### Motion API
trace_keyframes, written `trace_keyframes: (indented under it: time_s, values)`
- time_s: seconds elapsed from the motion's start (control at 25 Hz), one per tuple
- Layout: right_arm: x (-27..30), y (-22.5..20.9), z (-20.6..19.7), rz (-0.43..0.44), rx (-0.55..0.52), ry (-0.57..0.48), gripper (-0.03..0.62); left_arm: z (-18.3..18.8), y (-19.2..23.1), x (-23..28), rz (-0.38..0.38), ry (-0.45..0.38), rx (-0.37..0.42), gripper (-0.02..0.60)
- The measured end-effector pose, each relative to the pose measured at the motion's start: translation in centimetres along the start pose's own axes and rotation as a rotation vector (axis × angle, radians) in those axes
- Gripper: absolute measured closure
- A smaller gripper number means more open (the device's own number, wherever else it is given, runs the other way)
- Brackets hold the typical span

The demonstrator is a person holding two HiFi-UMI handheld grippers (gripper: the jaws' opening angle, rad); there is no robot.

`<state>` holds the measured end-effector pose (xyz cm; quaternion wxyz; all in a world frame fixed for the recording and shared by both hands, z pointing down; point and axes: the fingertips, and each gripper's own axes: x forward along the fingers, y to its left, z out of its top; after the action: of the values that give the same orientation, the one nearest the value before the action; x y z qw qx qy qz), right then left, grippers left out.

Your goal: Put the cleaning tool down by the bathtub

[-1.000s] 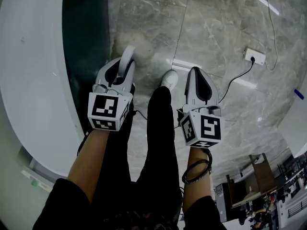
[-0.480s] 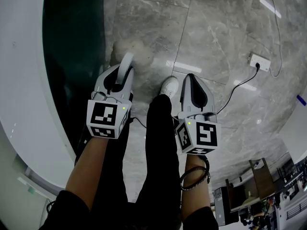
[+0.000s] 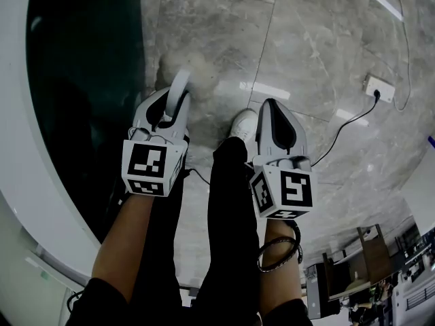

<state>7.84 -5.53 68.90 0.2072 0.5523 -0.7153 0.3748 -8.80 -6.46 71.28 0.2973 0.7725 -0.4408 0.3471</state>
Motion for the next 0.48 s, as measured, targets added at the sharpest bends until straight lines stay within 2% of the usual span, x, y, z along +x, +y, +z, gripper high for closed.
trace_keyframes:
  time_s: [0.48]
  values:
    - [4.2, -1.1, -3.6, 0.009, 0.003, 0.052, 0.571, -3.5, 1.9, 4.6, 0.009, 0.035, -0.018, 0.500]
